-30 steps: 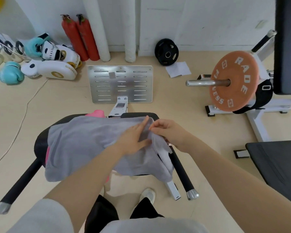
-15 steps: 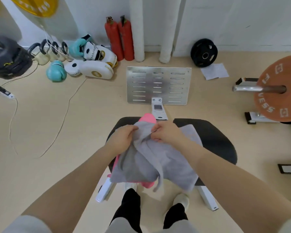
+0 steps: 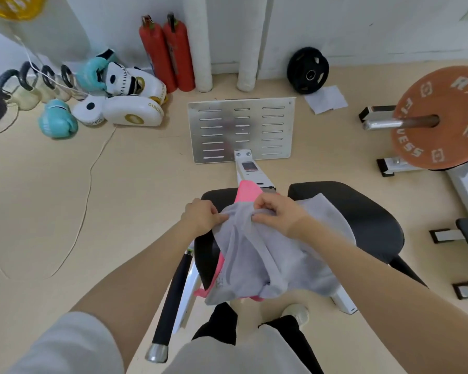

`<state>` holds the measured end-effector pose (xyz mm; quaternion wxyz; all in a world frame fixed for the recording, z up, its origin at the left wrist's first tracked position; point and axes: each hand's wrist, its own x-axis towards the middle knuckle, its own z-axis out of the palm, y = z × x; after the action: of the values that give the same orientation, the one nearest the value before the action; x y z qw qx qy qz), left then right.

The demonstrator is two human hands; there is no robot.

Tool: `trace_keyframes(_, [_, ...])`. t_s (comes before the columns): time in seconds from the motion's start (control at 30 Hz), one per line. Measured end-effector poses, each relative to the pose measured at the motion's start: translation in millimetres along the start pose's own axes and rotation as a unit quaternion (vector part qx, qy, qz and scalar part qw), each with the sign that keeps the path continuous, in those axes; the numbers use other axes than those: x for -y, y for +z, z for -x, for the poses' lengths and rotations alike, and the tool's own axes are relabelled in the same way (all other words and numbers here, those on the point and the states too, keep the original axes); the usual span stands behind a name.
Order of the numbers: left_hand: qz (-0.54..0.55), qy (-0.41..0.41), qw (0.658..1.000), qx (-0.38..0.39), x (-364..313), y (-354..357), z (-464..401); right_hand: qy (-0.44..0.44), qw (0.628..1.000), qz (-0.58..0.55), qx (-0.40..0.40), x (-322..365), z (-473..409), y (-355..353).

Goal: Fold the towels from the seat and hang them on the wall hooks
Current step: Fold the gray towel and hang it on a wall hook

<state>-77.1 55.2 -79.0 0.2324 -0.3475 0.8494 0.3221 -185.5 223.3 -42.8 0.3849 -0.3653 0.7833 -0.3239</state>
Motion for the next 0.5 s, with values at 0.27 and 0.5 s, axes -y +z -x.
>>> trace_keyframes(0.27, [0.34, 0.014, 0.94, 0.008, -6, -18, 20, 0.051, 0.983, -0.17, 0.036, 24, -7, 8])
trace_keyframes(0.5, [0.522, -0.016, 0.845, 0.114, -9, -25, 26, 0.077, 0.969, -0.224, 0.064, 32, -17, 26])
